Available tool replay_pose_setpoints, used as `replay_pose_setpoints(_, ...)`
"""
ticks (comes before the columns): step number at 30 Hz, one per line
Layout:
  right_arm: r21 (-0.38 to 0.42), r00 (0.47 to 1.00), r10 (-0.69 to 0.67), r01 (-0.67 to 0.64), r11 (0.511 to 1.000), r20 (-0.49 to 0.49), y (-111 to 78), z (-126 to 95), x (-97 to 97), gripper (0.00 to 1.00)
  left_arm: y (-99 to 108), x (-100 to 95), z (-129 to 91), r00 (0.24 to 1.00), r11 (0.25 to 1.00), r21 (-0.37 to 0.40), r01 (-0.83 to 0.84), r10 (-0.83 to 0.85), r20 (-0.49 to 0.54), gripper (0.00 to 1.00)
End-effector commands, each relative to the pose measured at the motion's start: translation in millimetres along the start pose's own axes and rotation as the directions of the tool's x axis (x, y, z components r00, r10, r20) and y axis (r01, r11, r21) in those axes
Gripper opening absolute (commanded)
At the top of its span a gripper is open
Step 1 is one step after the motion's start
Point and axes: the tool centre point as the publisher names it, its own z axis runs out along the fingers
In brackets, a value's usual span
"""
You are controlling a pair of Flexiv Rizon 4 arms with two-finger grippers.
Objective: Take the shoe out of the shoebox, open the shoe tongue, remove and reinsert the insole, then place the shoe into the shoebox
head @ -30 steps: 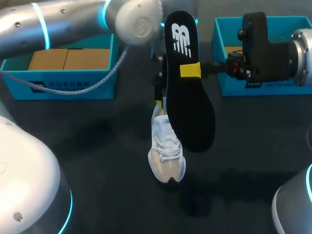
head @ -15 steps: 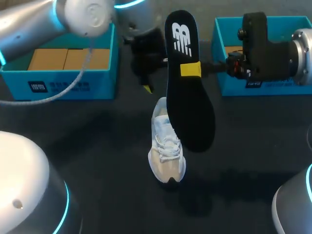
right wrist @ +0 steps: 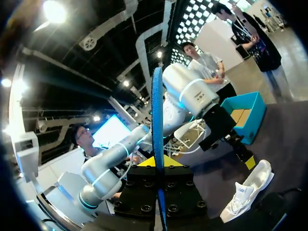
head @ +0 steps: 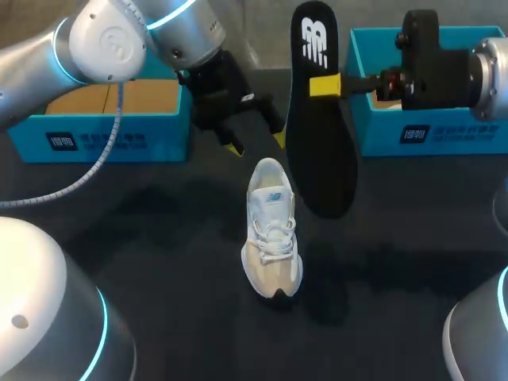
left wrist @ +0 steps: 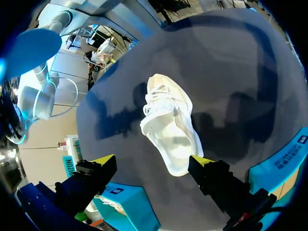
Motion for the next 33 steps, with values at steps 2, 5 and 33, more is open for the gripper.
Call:
replay_pose_setpoints(2,0.060,0.998,0.051,-0.048,0.997,-0.034,35.2,15.7,-37.0,0.00,-1.4,2.0,0.5,1.000,1.000,-0.004,-0.002,0.002,0.007,1.00)
replay_pose_setpoints(5,0.054,0.996,0.079,-0.077,0.996,-0.030,45.2,16.4,-46.6,0.00,-1.4,2.0,0.5,1.000,1.000,-0.004,-0.002,0.002,0.007,1.00)
replay_pose_setpoints(33,-0.062,0.973,0.231,-0.231,0.971,0.001,64.7,5.7,-81.6,0.00,7.7,-28.9,-25.7,0.961,0.996,-0.074,0.039,-0.017,0.276,1.00)
